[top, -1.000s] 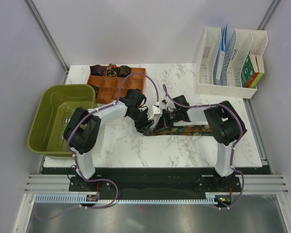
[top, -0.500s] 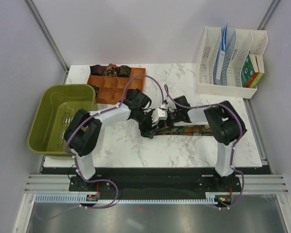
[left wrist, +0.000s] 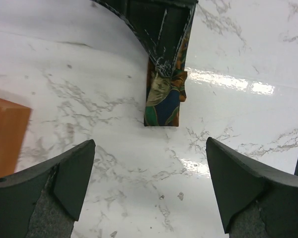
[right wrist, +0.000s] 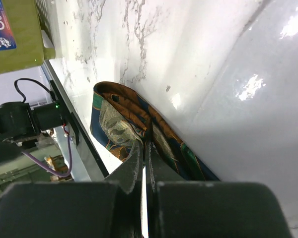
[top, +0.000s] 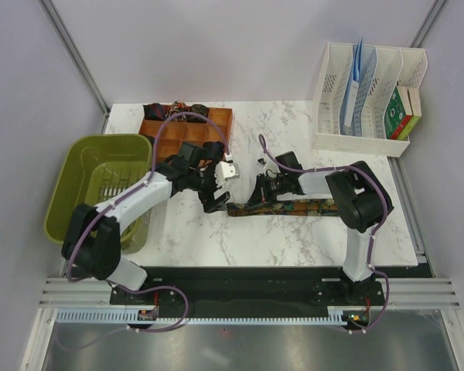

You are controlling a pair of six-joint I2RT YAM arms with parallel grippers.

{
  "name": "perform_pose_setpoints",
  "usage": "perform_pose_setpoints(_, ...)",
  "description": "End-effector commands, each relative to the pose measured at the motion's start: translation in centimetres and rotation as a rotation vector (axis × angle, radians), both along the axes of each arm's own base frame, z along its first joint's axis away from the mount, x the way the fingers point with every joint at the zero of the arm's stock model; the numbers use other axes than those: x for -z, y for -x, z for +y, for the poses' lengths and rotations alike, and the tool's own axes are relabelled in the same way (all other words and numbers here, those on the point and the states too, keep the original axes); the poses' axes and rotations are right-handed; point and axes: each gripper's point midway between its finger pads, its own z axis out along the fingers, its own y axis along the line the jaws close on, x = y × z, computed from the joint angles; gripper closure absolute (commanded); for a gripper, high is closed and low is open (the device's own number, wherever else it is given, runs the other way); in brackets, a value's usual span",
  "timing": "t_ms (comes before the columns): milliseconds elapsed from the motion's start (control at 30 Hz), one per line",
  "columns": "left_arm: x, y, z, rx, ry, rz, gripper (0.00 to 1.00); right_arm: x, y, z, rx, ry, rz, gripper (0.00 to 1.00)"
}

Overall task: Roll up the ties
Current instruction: Roll the tie at the center of the board.

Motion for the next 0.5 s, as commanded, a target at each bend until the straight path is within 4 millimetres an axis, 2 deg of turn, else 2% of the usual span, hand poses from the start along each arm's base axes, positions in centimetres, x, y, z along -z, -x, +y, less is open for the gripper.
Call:
perform_pose_setpoints(0, -3.0, 0.2, -0.2, -0.005, 0.13, -0.072, 0.0, 1.8, -0.6, -1.3, 0.0, 0.127, -0.087, 1.0)
perform_pose_setpoints(67, -1.8, 0.5, -0.1, 0.008, 0.119, -0.031, 0.0, 1.8, -0.6, -1.4, -0.005, 0.126, -0.093, 1.0)
perform_pose_setpoints(100, -0.1, 0.6, -0.2, 0.027, 0.087, 0.009, 0.0, 1.9, -0.6, -1.4, -0.007, 0.131, -0.097, 1.0)
perform_pose_setpoints(133, 0.6, 0.7, -0.2, 0.054, 0.063, 0.005, 0.0, 1.7, -0.8, -1.3, -0.011, 0.129, -0.115, 1.0)
perform_pose_setpoints(233, 2.6, -0.9, -0.4, 0.045, 0.037, -0.07, 0.0, 1.5, -1.1, -1.4, -0.014, 0.13, -0.144, 1.0)
perform_pose_setpoints(300, 3.1, -1.6, -0.7, 0.047, 0.008, -0.139, 0.0, 1.4, -1.2, -1.4, -0.024, 0.137, -0.162, 1.0)
perform_pose_setpoints(400, 3.9, -2.1, -1.7, 0.059, -0.014, -0.129, 0.03, 1.5, -1.2, -1.6, -0.031, 0.149, -0.179, 1.0)
perform_pose_setpoints(433, 3.6, -2.4, -2.3, 0.066, -0.015, -0.133, 0.04, 1.6, -1.2, -1.7, -0.031, 0.153, -0.177, 1.0)
perform_pose_setpoints(467, 4.6, -2.1, -2.3, 0.074, -0.035, -0.103, 0.05, 1.8, -1.3, -1.8, -0.031, 0.163, -0.181, 1.0)
